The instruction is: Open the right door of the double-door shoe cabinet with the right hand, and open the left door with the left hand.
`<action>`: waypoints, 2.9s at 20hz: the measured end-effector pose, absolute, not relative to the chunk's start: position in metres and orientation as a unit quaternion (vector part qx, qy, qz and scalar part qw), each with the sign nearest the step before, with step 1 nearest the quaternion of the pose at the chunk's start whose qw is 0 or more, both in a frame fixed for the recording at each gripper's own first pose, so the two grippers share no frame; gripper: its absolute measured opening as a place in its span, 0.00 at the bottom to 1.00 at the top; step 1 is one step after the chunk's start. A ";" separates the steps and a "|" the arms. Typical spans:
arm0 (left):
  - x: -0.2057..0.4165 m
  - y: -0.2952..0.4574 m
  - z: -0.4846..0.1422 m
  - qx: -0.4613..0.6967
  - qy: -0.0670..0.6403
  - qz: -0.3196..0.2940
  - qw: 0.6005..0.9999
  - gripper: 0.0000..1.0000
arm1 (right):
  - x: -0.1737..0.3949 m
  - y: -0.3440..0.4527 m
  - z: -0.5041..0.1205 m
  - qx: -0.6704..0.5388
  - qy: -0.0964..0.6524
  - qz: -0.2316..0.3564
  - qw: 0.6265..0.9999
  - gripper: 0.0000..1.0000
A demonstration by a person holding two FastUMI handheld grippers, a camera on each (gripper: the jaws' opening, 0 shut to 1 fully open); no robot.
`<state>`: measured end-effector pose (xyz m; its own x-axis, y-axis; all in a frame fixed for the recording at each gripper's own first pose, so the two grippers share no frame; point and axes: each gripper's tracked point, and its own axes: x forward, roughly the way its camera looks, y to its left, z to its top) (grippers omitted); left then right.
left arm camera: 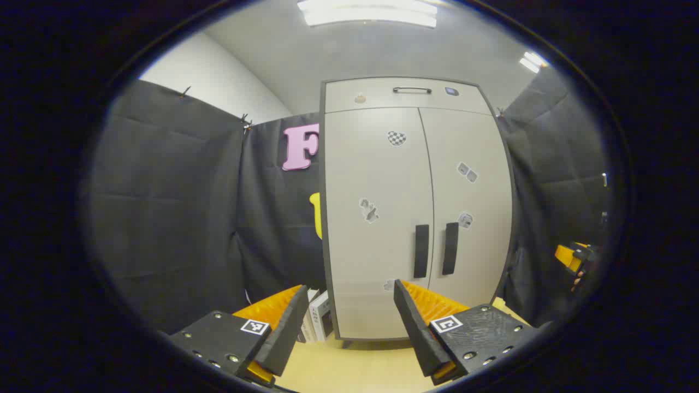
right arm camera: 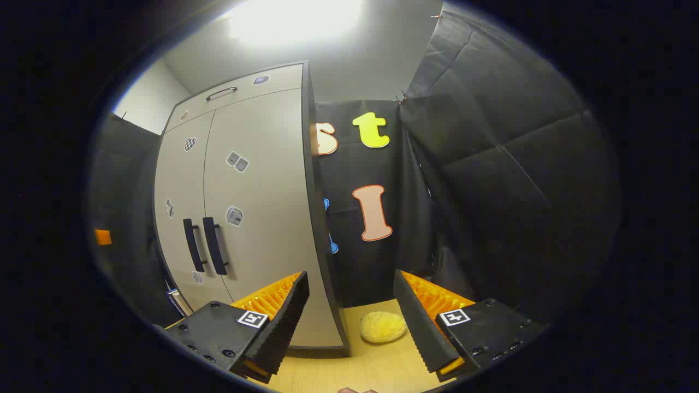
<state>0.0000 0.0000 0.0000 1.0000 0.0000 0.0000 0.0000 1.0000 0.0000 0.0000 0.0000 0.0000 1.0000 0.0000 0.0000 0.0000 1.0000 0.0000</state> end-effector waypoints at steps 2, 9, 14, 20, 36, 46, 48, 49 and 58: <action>0.004 -0.008 -0.019 -0.080 0.018 -0.021 0.996 0.93 | -0.002 0.001 -0.001 0.000 0.000 -0.006 1.000 0.98; 0.010 0.021 -0.025 -0.049 0.010 -0.047 0.998 0.92 | -0.020 0.037 -0.004 0.005 0.019 -0.023 1.000 0.98; 0.010 0.045 -0.030 -0.050 -0.016 -0.061 0.997 0.92 | -0.020 0.080 0.000 -0.006 0.021 -0.007 1.000 0.98; 0.004 0.069 -0.046 -0.033 -0.016 -0.068 0.997 0.91 | -0.016 0.132 0.005 -0.003 0.030 0.023 0.999 0.98; -0.014 0.098 -0.075 -0.052 -0.009 -0.075 0.996 0.91 | 0.045 0.246 0.049 -0.016 0.009 0.092 0.996 0.98; -0.026 0.148 -0.112 -0.048 0.030 -0.031 0.998 0.92 | 0.118 0.279 0.012 -0.043 0.049 0.069 0.995 0.98; -0.028 0.157 -0.114 -0.051 0.031 -0.023 0.998 0.91 | 0.128 0.283 0.003 -0.042 0.061 0.070 0.995 0.98; -0.027 0.161 -0.115 -0.054 0.034 -0.020 0.998 0.91 | 0.134 0.282 0.002 -0.043 0.061 0.064 0.995 0.98; -0.029 0.200 -0.113 -0.068 0.020 0.021 0.997 0.91 | 0.158 0.290 -0.015 -0.061 0.099 0.060 0.991 0.60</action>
<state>-0.0286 0.2001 -0.1127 0.9984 0.0386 -0.0423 -0.0440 0.9898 -0.1356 0.1577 0.2901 -0.0154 0.9734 0.1066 -0.2027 -0.1306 0.9855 -0.1087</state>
